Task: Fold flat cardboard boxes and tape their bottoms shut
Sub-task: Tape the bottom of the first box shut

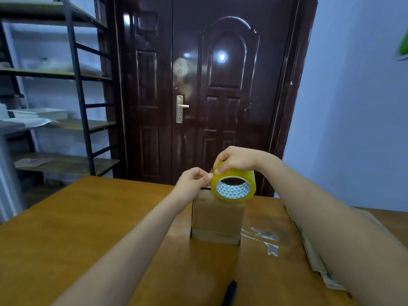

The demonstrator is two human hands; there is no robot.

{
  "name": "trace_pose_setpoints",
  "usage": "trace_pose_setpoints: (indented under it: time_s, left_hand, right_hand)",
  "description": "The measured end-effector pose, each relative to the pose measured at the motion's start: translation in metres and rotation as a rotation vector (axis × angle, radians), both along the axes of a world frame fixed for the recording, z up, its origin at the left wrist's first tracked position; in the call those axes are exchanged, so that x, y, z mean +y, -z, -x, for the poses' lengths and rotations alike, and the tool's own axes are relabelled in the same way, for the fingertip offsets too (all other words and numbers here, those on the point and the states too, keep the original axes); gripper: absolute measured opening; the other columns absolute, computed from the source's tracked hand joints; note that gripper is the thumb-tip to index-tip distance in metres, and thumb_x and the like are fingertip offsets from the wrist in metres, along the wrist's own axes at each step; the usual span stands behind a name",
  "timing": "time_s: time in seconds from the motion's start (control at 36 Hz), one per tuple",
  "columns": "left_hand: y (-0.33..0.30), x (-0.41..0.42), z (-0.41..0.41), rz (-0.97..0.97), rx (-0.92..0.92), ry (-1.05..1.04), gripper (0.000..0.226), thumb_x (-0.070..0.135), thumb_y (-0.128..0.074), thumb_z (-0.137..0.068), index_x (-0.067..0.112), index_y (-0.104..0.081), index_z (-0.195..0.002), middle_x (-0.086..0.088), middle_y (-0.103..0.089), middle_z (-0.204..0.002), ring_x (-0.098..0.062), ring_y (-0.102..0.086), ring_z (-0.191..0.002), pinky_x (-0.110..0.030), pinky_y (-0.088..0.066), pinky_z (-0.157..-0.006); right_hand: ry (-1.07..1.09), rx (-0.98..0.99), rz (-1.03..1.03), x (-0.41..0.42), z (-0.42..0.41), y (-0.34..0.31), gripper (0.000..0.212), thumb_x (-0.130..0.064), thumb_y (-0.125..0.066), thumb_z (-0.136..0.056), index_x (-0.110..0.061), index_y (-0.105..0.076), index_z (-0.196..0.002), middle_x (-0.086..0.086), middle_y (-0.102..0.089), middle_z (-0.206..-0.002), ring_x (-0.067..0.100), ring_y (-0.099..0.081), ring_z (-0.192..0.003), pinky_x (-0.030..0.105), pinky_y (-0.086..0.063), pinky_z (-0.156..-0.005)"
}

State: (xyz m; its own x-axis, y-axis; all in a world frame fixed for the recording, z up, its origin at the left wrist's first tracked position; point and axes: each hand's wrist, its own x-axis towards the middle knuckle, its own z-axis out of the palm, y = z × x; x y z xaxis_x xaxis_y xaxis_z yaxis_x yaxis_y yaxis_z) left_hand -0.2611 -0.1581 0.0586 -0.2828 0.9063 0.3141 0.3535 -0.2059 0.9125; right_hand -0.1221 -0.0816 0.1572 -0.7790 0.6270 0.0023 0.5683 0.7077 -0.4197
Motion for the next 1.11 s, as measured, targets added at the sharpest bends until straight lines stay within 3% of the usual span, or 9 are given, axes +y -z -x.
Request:
trace_pose_setpoints:
  time_s: [0.06,0.14,0.31,0.5,0.67,0.81,0.92,1.03,1.11]
  left_hand:
    - [0.001,0.000,0.001,-0.015,0.021,-0.013,0.011,0.022,-0.060,-0.092,0.012,-0.064,-0.087,0.000,-0.066,-0.083,-0.009,-0.060,-0.078,-0.024,-0.046,-0.072]
    - [0.001,0.000,0.002,-0.024,0.101,-0.044,0.013,0.021,-0.058,-0.093,0.012,-0.067,-0.088,-0.003,-0.070,-0.085,-0.013,-0.066,-0.083,-0.027,-0.051,-0.076]
    - [-0.003,0.001,-0.005,-0.052,0.146,-0.102,0.021,0.014,-0.051,-0.096,0.002,-0.066,-0.090,-0.001,-0.068,-0.076,0.007,-0.062,-0.059,-0.005,-0.044,-0.056]
    - [-0.004,0.001,-0.012,0.002,-0.074,-0.129,0.030,0.009,-0.042,-0.097,-0.003,-0.067,-0.087,-0.011,-0.071,-0.079,-0.008,-0.067,-0.064,-0.017,-0.050,-0.058]
    - [-0.007,-0.002,-0.017,0.041,-0.230,-0.116,0.037,0.011,-0.033,-0.099,-0.001,-0.063,-0.081,-0.018,-0.069,-0.079,-0.023,-0.068,-0.070,-0.016,-0.052,-0.057]
    - [-0.005,-0.002,-0.013,0.073,-0.170,-0.085,0.044,0.037,-0.045,-0.098,0.002,-0.066,-0.084,-0.011,-0.072,-0.079,-0.017,-0.071,-0.071,-0.022,-0.052,-0.069]
    - [-0.005,-0.002,-0.015,0.046,-0.072,-0.159,0.026,0.022,-0.056,-0.094,0.008,-0.062,-0.074,-0.002,-0.068,-0.071,-0.005,-0.065,-0.059,-0.024,-0.050,-0.063]
    - [-0.010,0.000,-0.020,-0.026,-0.192,-0.227,0.027,0.014,-0.051,-0.094,0.007,-0.062,-0.071,-0.004,-0.067,-0.071,-0.016,-0.067,-0.068,-0.036,-0.056,-0.075]
    - [-0.020,-0.002,-0.026,-0.065,-0.348,-0.244,0.028,0.016,-0.051,-0.096,0.007,-0.063,-0.072,-0.008,-0.065,-0.071,-0.018,-0.064,-0.069,-0.032,-0.057,-0.071]
  right_hand:
    - [-0.004,0.000,0.009,0.000,-0.002,0.000,0.020,-0.025,-0.066,-0.084,-0.014,-0.070,-0.101,0.000,-0.066,-0.096,0.012,-0.059,-0.089,0.028,-0.046,-0.083]
    - [-0.010,0.004,0.013,0.001,-0.005,0.001,0.018,-0.026,-0.066,-0.084,-0.016,-0.071,-0.099,0.000,-0.067,-0.097,0.013,-0.060,-0.091,0.030,-0.047,-0.086]
    - [-0.013,0.013,0.021,0.000,-0.008,-0.001,0.021,-0.025,-0.066,-0.085,-0.015,-0.070,-0.103,0.002,-0.066,-0.102,0.016,-0.060,-0.095,0.031,-0.047,-0.087]
    - [0.002,0.016,0.000,0.000,-0.008,0.000,0.023,-0.026,-0.066,-0.085,-0.015,-0.070,-0.104,0.001,-0.066,-0.103,0.017,-0.060,-0.098,0.035,-0.047,-0.091]
    - [0.007,0.028,-0.003,0.001,-0.013,0.002,0.021,-0.026,-0.066,-0.084,-0.015,-0.071,-0.102,0.001,-0.066,-0.103,0.018,-0.060,-0.100,0.038,-0.047,-0.095]
    - [-0.010,0.010,0.000,0.000,-0.015,0.000,0.023,-0.027,-0.065,-0.085,-0.015,-0.069,-0.105,0.001,-0.066,-0.103,0.017,-0.060,-0.097,0.036,-0.048,-0.092]
    - [-0.019,-0.006,-0.036,-0.001,-0.014,-0.002,0.024,-0.031,-0.066,-0.084,-0.020,-0.069,-0.105,-0.002,-0.064,-0.105,0.016,-0.059,-0.099,0.037,-0.049,-0.092]
    - [-0.024,0.074,-0.071,-0.001,-0.019,-0.004,0.031,-0.034,-0.070,-0.082,-0.019,-0.068,-0.109,-0.003,-0.064,-0.106,0.013,-0.061,-0.095,0.032,-0.050,-0.087]
    - [-0.026,0.274,-0.004,-0.001,-0.027,-0.002,0.035,-0.028,-0.073,-0.081,-0.015,-0.066,-0.112,0.003,-0.066,-0.104,0.016,-0.064,-0.092,0.027,-0.052,-0.081]
